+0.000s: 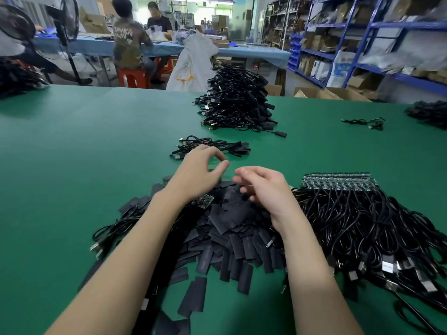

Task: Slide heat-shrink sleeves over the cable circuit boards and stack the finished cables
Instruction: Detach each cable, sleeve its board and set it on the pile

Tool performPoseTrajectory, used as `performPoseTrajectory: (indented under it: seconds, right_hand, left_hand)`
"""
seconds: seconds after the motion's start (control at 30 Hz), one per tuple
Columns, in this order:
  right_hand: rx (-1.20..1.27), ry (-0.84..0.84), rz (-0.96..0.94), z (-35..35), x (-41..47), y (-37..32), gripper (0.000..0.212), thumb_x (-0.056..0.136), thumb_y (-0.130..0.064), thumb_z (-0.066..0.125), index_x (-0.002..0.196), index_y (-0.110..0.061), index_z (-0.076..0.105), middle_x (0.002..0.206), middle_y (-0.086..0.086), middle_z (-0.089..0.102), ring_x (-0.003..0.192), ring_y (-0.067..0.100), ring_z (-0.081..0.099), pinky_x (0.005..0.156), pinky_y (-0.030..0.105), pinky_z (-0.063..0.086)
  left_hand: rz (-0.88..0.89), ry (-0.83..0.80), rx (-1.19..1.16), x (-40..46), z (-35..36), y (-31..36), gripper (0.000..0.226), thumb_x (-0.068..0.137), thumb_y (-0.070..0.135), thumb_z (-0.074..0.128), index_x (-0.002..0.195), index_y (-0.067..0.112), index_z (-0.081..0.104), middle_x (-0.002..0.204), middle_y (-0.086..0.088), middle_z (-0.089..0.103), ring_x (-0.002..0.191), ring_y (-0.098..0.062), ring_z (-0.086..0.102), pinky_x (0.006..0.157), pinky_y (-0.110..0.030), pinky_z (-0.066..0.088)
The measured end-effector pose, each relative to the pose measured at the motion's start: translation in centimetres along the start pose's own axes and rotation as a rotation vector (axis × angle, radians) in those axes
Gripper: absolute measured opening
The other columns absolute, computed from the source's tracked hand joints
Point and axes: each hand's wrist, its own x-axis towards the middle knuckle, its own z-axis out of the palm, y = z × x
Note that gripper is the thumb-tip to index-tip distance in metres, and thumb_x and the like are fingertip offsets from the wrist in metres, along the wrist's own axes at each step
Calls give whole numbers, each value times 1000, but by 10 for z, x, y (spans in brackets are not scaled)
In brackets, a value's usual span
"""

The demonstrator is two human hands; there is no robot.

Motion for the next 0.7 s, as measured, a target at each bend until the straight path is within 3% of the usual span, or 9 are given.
performPoseTrajectory:
  seconds: [0.07, 0.13, 0.33, 0.43, 0.57, 0.7]
  right_hand:
    - [-209, 26, -52, 5, 1, 4, 13, 93, -33, 68, 88, -24, 77, 80, -14, 77, 68, -2, 62, 64, 14, 45]
    - [-434, 35, -93, 13, -1, 5, 12, 88, -38, 70, 85, -29, 78, 76, -17, 73, 75, -4, 64, 64, 12, 44]
    - [-672, 7, -89, 40, -9, 3, 17, 84, -49, 73, 83, -33, 78, 74, -17, 71, 84, 7, 67, 77, 27, 55]
    - [-549, 28, -106, 43, -8, 0, 12, 80, -41, 81, 82, -31, 76, 73, -16, 71, 79, 3, 67, 73, 24, 53]
    - [-98, -97, -110, 40, -13, -8, 11, 80, -15, 85, 82, -21, 77, 74, -6, 76, 67, -2, 67, 65, 11, 51]
    - [23, -142, -68, 34, -18, -13, 9, 80, -13, 85, 87, -14, 79, 78, -2, 78, 64, 2, 67, 64, 11, 51]
  left_hand:
    - [-1, 86, -19, -15, -6, 3, 9, 96, 31, 63, 92, 26, 70, 102, 5, 68, 100, -10, 59, 86, -22, 38]
    - [-20, 132, -16, -22, -12, 2, 12, 96, 32, 62, 88, 27, 69, 95, 10, 67, 95, -9, 60, 81, -27, 43]
    - [-53, 99, 7, -26, -21, -11, 26, 100, 35, 57, 83, 19, 70, 84, 6, 69, 86, -14, 63, 85, -38, 51]
    - [-36, 90, 37, -27, -21, -13, 33, 101, 37, 54, 79, 17, 67, 79, 3, 68, 83, -18, 62, 82, -42, 51]
    - [-23, 96, 16, -25, -22, -8, 53, 103, 47, 45, 68, 11, 61, 61, -2, 60, 67, -21, 57, 70, -43, 52]
    - [-68, 146, 41, -28, -19, -1, 68, 103, 56, 42, 60, 6, 59, 51, -10, 53, 54, -24, 51, 57, -36, 45]
